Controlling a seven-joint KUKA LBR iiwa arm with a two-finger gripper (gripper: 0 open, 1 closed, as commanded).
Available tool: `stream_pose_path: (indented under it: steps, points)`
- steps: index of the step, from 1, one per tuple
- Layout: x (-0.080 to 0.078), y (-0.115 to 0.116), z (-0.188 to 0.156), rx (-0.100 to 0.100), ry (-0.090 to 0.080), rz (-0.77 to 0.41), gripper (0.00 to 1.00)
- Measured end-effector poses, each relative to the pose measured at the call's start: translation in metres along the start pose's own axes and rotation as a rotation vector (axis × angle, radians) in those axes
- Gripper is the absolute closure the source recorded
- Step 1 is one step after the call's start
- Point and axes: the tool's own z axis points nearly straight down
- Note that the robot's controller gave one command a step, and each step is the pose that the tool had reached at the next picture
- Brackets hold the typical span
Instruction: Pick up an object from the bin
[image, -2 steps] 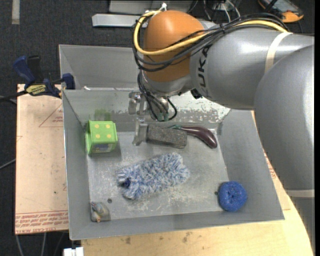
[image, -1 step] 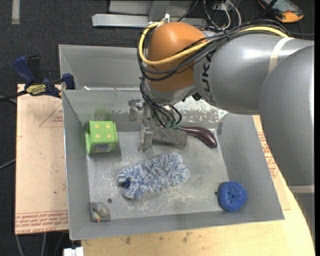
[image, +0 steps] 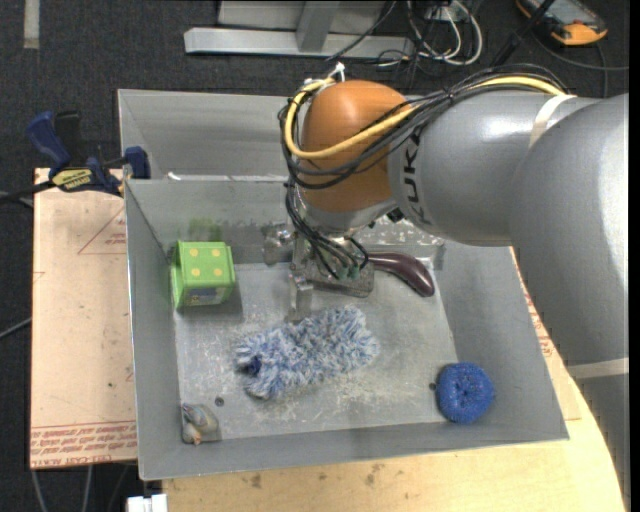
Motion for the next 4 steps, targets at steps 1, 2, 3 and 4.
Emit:
stream_pose_path:
  steps: [1,2,3,4]
  points:
    - [0.01,-0.003,0.015,0.001,0.006,0.3,0.0]
    - [0.065,-0.029,0.03,0.0,0.0,0.132,0.0]
    - [0.063,-0.023,0.071,-0.001,0.003,0.045,1.0]
    - [0.063,-0.023,0.071,-0.001,0.003,0.046,1.0]
